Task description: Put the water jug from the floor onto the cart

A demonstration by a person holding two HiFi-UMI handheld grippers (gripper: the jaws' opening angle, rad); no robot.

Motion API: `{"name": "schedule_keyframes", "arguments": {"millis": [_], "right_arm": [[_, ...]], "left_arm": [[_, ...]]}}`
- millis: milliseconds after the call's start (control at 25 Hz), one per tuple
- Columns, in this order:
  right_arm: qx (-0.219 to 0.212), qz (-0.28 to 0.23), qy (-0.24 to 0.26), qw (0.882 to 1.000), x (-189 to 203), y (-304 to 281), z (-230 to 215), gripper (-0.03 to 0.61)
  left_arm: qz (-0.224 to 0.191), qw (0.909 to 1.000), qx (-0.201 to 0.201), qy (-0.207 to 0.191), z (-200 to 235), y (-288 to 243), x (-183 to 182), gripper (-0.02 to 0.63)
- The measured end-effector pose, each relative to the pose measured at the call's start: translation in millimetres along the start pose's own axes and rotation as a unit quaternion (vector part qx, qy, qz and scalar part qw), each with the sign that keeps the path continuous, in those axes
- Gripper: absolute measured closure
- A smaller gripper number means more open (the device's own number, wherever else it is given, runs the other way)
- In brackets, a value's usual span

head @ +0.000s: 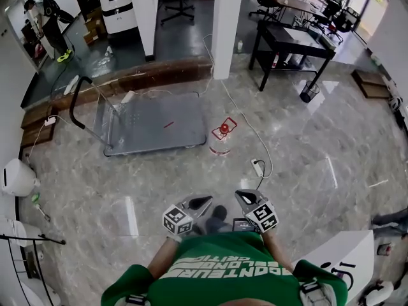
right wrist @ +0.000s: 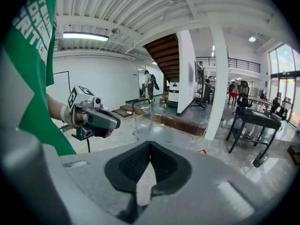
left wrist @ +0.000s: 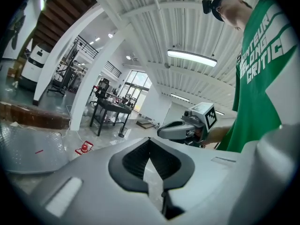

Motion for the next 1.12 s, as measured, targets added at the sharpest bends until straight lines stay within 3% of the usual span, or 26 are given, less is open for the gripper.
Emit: {"name": "schedule_keyframes", "arguments": {"millis": [680,1120], "right_arm": [[0.016,-0.031,-0.010,0.999,-2,-8,-79,0.586],[0.023,-0.034,-0.021,0.999,12,12,-108,0.586]], "left_arm": [[0.011,0.9997,0.000,-0.021,29,-66,-15,0.604],[0.015,0.9995,-0.001,-0.026,19,-96,-8,0.604]]}}
Point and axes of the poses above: the fingertips, and each gripper's own axes: y backward along the fingers, z to its left, x out of its underside, the point moved 3 cm from there along y, backward along the fingers, and after that the axes turned 12 degrees about -z, right-handed, at the moved point
